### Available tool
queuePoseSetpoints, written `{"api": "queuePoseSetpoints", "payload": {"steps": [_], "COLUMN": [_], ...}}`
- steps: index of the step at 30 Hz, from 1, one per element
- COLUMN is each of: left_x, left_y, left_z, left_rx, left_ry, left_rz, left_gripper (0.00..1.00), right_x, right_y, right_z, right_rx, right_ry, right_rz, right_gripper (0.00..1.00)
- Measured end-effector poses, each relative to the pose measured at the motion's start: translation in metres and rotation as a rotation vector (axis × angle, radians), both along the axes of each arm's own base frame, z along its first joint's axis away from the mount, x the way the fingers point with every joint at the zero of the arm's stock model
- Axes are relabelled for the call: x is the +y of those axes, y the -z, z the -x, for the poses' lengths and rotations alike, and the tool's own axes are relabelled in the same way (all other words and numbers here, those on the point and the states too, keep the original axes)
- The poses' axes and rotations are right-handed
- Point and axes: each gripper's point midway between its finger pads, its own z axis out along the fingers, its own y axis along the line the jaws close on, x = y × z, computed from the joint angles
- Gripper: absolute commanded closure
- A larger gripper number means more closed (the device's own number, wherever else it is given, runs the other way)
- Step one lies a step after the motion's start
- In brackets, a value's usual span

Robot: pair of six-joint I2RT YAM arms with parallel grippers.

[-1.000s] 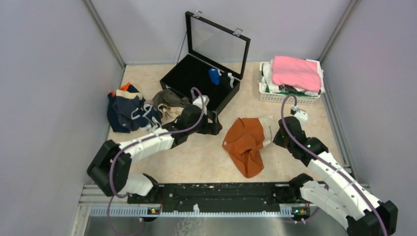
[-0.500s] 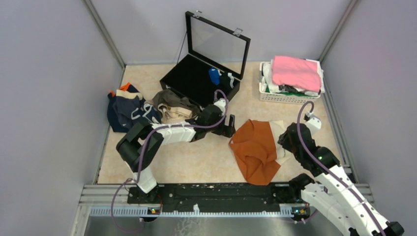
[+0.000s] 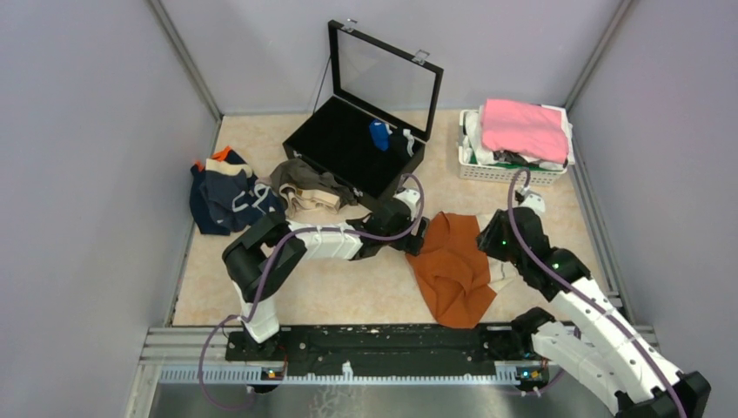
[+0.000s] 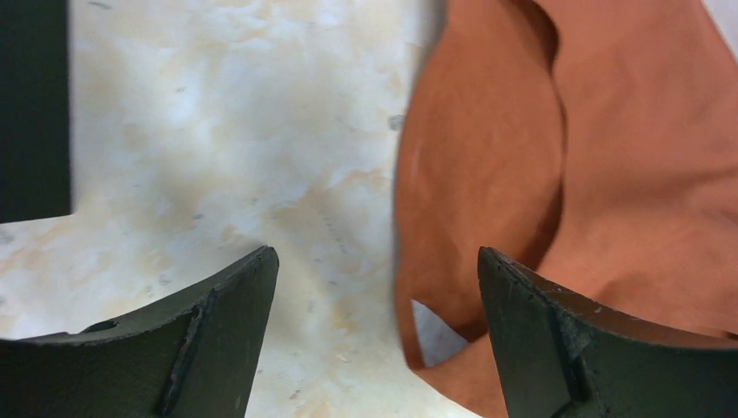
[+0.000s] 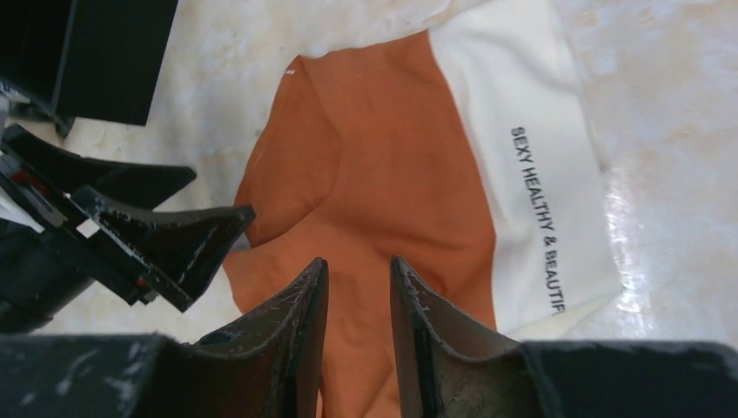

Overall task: Roll the underwear
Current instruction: Flatten out the underwear at the center of the board.

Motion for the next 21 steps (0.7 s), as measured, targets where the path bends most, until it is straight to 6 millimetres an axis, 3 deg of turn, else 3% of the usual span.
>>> {"api": "queuePoseSetpoints", "payload": {"steps": [6,10,14,17,21], "left_x": [0.020,0.035,0.065,0.090,0.105], "left_y": [0.006,0.008,0.007,0.001,-0.038], "left_z": [-0.009,0.000,0.023,0.038,0.041], "left_rx": [-0.045,-0.057,-0.019,0.005,-0.035], "left_ry": [-0.103,-0.158,-0.213,-0.258,-0.301], "left_rz": [-0.083,-0.113,-0.130,-0.146,-0.084], "left_gripper": [0.12,0.11,0.08,0.07,0.06], "right_x": [0.026,0.037,0.048,0.051,0.047], "right_y": [0.005,0.005,0.026,0.057,0.085], "right_z": [-0.010,-0.017,-0.031,-0.043,-0.064], "right_rx": [0.020,0.002,0.051,0.132,0.209], "right_ry": [-0.106,-0.134,-0.153,-0.147,-0.115], "right_rz": [-0.044,-0.073,-0.063,-0.015,0.059], "right_gripper": [0.69,0.74,0.77,0.80,0.80]}}
